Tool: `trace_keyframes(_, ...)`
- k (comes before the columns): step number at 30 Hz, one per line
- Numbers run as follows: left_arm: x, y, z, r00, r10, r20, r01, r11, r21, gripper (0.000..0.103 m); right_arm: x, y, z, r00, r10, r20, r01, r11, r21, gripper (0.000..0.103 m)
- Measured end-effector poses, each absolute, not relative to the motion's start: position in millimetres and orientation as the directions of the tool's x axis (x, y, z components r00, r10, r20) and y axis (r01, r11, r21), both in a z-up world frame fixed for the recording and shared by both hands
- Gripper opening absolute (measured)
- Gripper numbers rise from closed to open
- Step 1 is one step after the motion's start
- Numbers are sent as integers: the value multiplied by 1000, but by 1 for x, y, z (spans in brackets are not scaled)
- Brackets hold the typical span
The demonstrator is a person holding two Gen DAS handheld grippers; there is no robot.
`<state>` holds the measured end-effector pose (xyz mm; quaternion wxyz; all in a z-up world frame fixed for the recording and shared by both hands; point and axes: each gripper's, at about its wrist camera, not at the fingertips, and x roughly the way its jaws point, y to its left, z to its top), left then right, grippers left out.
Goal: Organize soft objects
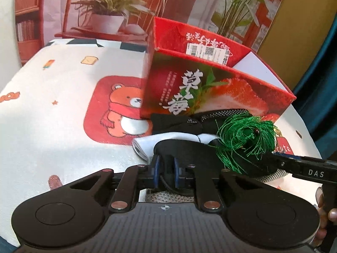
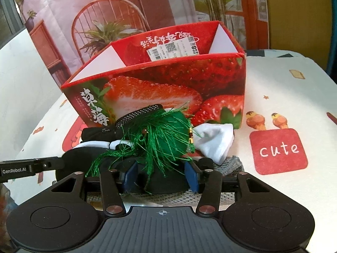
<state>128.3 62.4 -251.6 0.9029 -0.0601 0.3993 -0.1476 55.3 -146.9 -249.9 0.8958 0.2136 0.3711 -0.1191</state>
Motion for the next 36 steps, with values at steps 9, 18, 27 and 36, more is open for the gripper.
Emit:
trace_keyframes(9, 132, 80, -257, 648, -219, -730, 116, 975, -189, 1, 54, -147, -254, 681, -52, -730, 383, 875, 296, 47)
trace_keyframes(18, 134, 89, -257, 618, -312, -722, 114, 944, -310, 9, 51, -152, -254, 678, -80, -731, 416, 861, 292, 47)
trace_keyframes(27, 138, 83, -267, 583, -394, -710, 120, 907, -405, 45, 52, -152, -261, 661, -58, -748, 415, 858, 301, 47)
trace_keyframes(36, 142, 72, -273, 580, -396, -712, 146, 910, -387, 38, 50, -155, -264, 666, -43, -745, 420, 847, 326, 47)
